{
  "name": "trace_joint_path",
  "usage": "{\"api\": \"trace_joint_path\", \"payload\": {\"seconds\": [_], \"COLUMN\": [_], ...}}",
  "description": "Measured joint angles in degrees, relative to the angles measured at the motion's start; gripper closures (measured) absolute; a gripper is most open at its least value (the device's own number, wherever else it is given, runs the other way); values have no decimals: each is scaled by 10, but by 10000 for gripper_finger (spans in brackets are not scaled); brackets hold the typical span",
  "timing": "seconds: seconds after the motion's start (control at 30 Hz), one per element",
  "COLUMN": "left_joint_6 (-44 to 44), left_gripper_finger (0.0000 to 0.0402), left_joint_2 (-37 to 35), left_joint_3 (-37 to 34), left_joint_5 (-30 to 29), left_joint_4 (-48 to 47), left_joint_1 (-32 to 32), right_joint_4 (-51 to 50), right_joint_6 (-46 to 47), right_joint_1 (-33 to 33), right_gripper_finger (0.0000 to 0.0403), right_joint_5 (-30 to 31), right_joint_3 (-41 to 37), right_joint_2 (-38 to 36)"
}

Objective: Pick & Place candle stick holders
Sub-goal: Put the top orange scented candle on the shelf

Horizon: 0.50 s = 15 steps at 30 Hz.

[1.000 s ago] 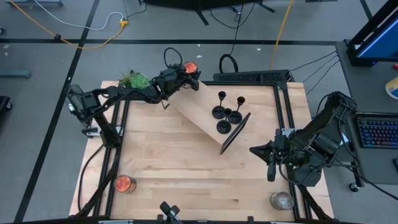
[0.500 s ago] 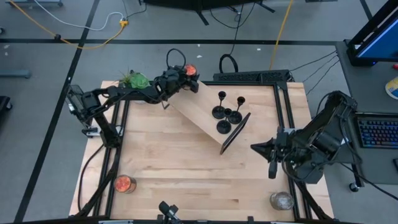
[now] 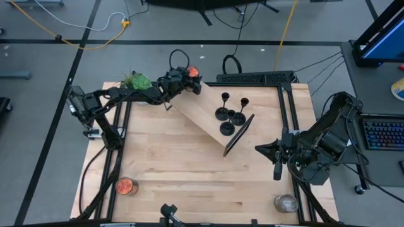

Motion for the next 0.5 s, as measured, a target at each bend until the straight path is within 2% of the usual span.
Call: {"api": "trace_joint_path", "payload": {"seconds": [0.07,0.3,0.5], "left_joint_6": [-7,-9,-16], "left_gripper_finger": [15,42,15], "left_joint_2": [-1,-1,-1], "left_joint_3": [0,0,0], "left_joint_5": [-2,-4,0], "left_joint_4": [0,-1,-1], "left_joint_1": [0,0,-2], "right_joint_4": [0,2,2], "right_joint_6": [0,0,0], "right_joint_1": [0,0,0], "right_gripper_finger": [402,402,402], "right_joint_5": [0,-2,-2], "right_joint_3": [0,0,0], "right_joint_2": [0,0,0]}}
